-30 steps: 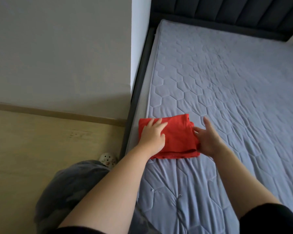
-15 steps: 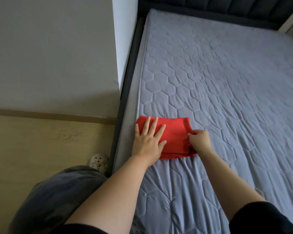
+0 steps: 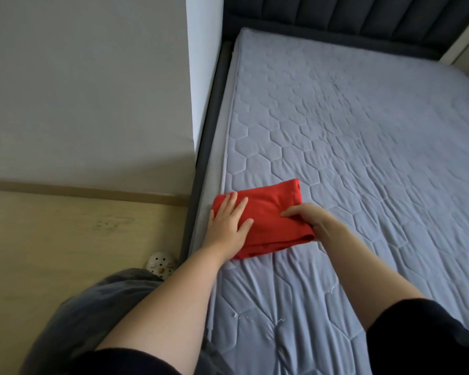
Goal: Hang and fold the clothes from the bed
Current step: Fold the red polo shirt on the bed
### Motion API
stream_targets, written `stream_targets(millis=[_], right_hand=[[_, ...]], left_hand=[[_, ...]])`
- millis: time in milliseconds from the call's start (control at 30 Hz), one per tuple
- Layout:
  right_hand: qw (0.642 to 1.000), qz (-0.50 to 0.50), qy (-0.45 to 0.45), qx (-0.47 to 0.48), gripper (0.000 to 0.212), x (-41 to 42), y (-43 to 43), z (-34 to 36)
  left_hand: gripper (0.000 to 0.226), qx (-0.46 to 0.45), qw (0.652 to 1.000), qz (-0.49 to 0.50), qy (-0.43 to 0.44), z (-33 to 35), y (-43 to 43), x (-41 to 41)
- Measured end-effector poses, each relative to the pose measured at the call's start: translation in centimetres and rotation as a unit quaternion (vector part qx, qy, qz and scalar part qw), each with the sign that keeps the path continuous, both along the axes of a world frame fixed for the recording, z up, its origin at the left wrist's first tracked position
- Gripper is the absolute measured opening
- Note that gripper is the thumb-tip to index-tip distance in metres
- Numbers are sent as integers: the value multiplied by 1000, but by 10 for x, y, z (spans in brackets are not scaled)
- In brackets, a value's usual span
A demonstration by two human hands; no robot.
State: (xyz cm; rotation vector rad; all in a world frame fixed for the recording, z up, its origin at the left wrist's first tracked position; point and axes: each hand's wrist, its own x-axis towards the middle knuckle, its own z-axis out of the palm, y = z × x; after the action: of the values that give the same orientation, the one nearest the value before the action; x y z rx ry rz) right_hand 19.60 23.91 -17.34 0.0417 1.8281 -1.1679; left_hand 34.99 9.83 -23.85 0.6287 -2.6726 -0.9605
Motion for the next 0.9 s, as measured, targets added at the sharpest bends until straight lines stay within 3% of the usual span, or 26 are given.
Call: stream_targets(millis=[67,100,167,233,267,300,367,467,500,533,600,633,667,733,833,900], right_hand=[[992,22,108,-64,25,4,-11,19],[981,46,162,-98,30,8,-15,27],[946,101,262,-163,31,19,-18,39],[901,170,346,-200,24,28,-14,45],[872,212,399,-188,23,30,-10,44],[841,260,452,-146,22,28,-3,38],[793,341,506,-17,12,24,16,20],[786,394,463,111,43,25,47,-23],[806,367,454,98,49,28,55,-34],[850,293,434,59,49,30,60,-44],[950,28,309,-36,42,30,64,-51],[964,-93,241,-58,34,31,63,-52],[963,-189,178,-65,24,32,62,-52],[967,-234,99,-36,24,30,59,-52],[989,-146,-16,-31,43,36,51,-49],[992,-113,-28,-40,53,41,48,-46]], left_hand=[[50,106,974,151,132,13,-8,6],[47,187,938,234,174,20,-13,7],[46,407,819,342,215,36,-26,10],[59,638,673,329,179,44,-38,17],[65,687,644,304,147,47,-41,24],[64,692,654,285,109,47,-41,29],[52,637,718,282,13,42,-37,35],[44,558,787,248,-88,29,-25,38],[44,518,815,234,-115,24,-22,38],[46,463,847,219,-144,21,-19,37],[53,359,894,198,-179,22,-16,37],[56,324,907,193,-187,24,-14,37],[61,305,914,190,-191,27,-13,36],[74,294,917,181,-201,31,-8,33],[88,334,902,168,-217,30,1,28],[82,407,879,177,-172,27,2,28]])
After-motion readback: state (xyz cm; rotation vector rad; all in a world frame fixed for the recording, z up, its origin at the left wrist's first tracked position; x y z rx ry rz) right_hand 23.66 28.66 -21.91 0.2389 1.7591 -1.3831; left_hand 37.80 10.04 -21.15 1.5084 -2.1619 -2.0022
